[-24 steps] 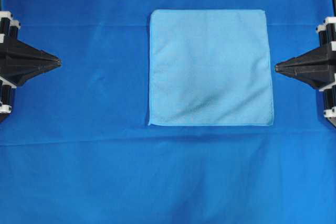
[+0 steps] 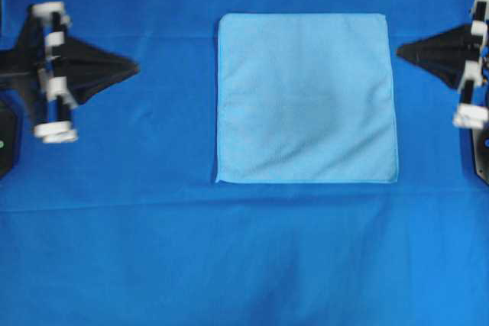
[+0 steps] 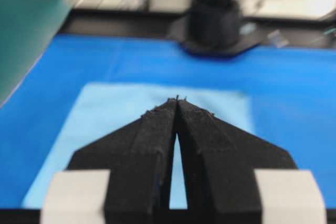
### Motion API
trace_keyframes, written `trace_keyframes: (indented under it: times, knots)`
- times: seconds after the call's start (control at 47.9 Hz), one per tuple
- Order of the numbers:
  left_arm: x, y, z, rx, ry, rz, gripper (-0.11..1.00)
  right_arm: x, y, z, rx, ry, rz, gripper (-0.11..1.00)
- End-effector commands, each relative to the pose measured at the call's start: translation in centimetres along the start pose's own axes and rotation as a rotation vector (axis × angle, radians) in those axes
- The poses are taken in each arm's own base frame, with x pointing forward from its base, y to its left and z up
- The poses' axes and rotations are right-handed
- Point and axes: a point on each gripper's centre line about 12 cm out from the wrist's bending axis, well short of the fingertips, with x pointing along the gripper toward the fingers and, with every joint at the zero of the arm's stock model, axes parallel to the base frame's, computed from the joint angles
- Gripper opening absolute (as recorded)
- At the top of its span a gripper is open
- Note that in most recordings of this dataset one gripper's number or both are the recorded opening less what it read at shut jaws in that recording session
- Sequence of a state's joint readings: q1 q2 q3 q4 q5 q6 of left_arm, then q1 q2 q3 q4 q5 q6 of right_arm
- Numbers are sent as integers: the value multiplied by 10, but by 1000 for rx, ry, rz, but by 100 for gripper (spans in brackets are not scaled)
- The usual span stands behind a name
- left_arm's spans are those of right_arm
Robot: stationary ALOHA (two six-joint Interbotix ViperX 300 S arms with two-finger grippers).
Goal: Fold the light blue towel.
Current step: 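Move both grippers to the towel's top-left and top-right corners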
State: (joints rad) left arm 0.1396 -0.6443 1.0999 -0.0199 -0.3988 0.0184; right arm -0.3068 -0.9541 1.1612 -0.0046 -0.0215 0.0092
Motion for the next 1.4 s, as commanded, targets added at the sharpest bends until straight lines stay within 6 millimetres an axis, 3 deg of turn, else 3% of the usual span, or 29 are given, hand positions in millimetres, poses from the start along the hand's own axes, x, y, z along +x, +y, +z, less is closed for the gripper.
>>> trace_keyframes:
  times: [0.0, 0.146, 0.23, 0.292, 0.418, 0.48, 0.543, 0.815, 0.982, 1.17, 1.295, 1.379]
  knots:
    - [19, 16, 1, -10, 17, 59, 0, 4, -13, 1, 16, 16, -65, 0]
    - [49, 35, -14, -17, 98, 116, 6, 11, -39, -16, 48, 100, -183, 0]
    - [69, 48, -27, -26, 150, 150, 23, 17, -54, -30, 69, 163, -241, 1]
    - [82, 57, -37, -37, 184, 171, 43, 22, -65, -42, 88, 219, -285, 4]
    - [108, 73, -58, -51, 265, 202, 78, 33, -82, -61, 107, 318, -334, 39]
    - [118, 81, -67, -57, 294, 218, 87, 41, -91, -69, 111, 368, -352, 57]
    - [127, 90, -77, -62, 318, 235, 85, 48, -98, -78, 108, 415, -361, 64]
    - [154, 125, -127, -93, 422, 301, 83, 80, -124, -120, 111, 545, -379, 59]
    - [163, 130, -145, -99, 455, 305, 83, 93, -133, -141, 117, 615, -375, 59]
    - [167, 131, -157, -102, 480, 305, 81, 92, -142, -152, 134, 649, -394, 57]
    - [168, 131, -164, -105, 515, 302, 71, 89, -143, -155, 134, 658, -397, 51]
    - [168, 131, -169, -96, 557, 295, 52, 88, -141, -157, 129, 666, -392, 36]
